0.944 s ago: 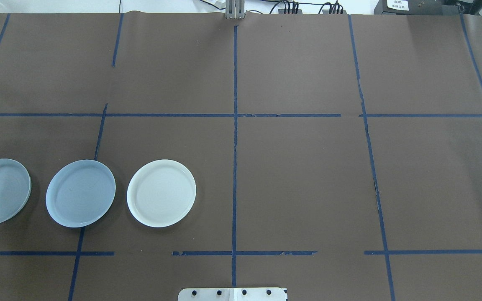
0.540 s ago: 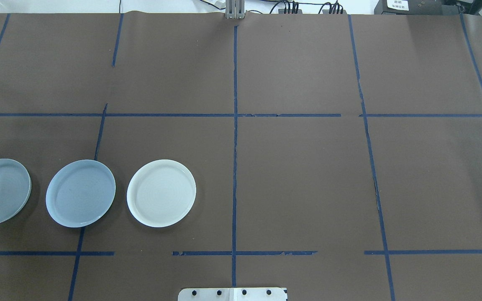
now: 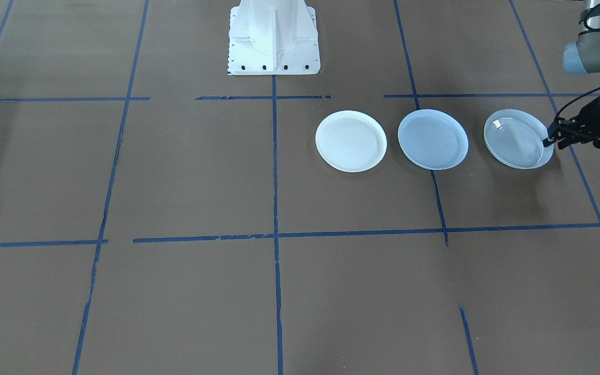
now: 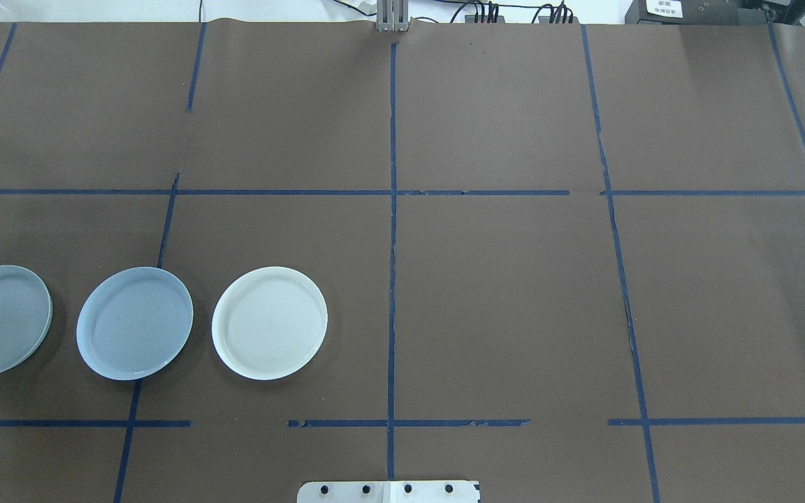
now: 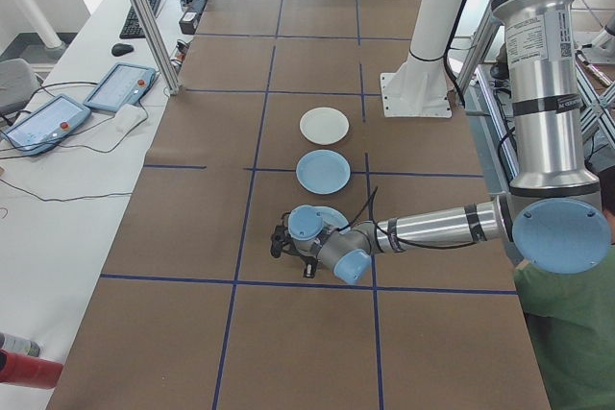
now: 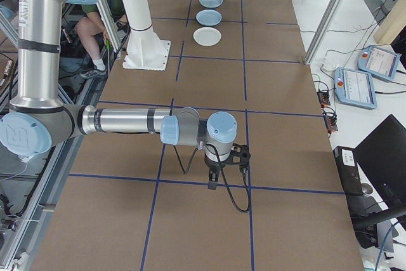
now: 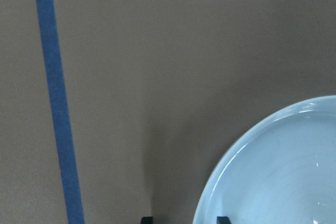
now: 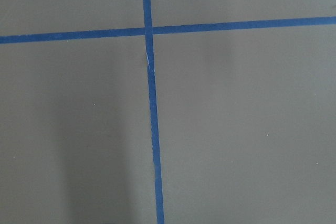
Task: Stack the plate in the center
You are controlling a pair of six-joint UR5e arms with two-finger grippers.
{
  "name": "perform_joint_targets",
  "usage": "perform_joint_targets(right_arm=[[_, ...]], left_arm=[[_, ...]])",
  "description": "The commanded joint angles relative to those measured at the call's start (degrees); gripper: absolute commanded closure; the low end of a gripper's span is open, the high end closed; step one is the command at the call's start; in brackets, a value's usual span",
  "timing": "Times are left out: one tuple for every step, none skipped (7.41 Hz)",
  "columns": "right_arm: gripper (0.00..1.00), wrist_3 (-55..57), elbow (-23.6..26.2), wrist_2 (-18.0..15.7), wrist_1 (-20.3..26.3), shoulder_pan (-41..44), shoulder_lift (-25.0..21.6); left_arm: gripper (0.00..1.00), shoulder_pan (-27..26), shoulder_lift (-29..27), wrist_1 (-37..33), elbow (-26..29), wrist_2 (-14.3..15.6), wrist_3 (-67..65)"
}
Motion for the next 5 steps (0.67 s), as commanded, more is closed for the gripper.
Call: perform_joint_targets(right_arm=[[0.0, 0.0, 0.0, 0.0, 0.0, 0.0, 0.0], [0.0, 0.0, 0.0, 0.0, 0.0, 0.0, 0.0], [0.0, 0.0, 0.0, 0.0, 0.0, 0.0, 0.0], [0.0, 0.0, 0.0, 0.0, 0.0, 0.0, 0.0], [0.0, 0.0, 0.0, 0.0, 0.0, 0.0, 0.0]], left_arm=[[1.0, 0.1, 0.2, 0.3, 0.0, -3.6, 0.2], [1.0, -0.2, 0.4, 0.3, -0.1, -6.1, 0.3], [1.0, -0.6, 0.6, 0.1, -0.5, -6.8, 0.3], [1.0, -1.2, 0.6, 0.0, -1.5, -8.9, 0.3], [1.0, -4.7, 0.4, 0.4, -3.0, -11.5, 0.2]])
